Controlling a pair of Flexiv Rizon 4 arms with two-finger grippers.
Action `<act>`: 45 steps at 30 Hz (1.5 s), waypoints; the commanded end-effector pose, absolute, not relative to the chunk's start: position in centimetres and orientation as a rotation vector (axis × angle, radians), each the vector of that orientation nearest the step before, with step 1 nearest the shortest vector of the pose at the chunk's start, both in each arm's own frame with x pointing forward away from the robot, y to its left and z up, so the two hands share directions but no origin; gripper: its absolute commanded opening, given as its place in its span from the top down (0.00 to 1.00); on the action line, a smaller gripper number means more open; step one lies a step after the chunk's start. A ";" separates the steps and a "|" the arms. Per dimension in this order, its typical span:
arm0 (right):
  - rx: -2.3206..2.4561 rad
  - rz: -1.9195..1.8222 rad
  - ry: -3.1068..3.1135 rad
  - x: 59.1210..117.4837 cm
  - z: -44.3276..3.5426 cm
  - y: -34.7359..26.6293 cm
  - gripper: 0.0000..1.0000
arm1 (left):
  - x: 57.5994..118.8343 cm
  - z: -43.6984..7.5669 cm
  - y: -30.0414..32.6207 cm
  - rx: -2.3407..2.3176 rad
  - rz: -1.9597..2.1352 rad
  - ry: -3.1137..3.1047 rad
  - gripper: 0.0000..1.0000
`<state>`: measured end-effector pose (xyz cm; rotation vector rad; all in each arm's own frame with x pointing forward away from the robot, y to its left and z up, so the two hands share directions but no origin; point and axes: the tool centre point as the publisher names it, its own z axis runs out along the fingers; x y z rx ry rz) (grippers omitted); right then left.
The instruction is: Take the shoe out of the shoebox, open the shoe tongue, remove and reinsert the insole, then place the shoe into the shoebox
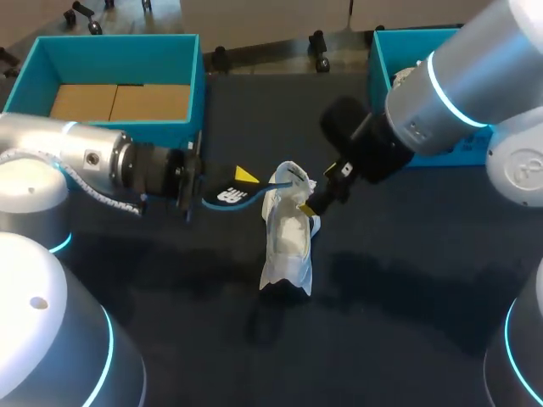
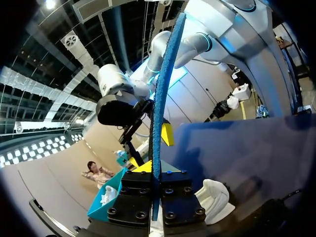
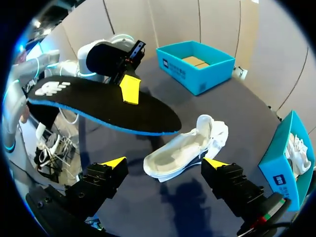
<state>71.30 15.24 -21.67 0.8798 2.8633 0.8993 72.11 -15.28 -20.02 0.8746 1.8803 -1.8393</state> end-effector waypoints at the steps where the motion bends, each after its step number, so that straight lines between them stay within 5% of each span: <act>1: 0.884 0.909 2.850 70.9 -22.0 15.0 0.00 | 72.0 -20.6 -15.8 0.868 -1.838 1.878 1.00; 45: 0.601 0.791 2.858 70.7 -23.0 14.3 0.00 | 71.4 -21.5 -16.1 0.780 -1.960 1.908 1.00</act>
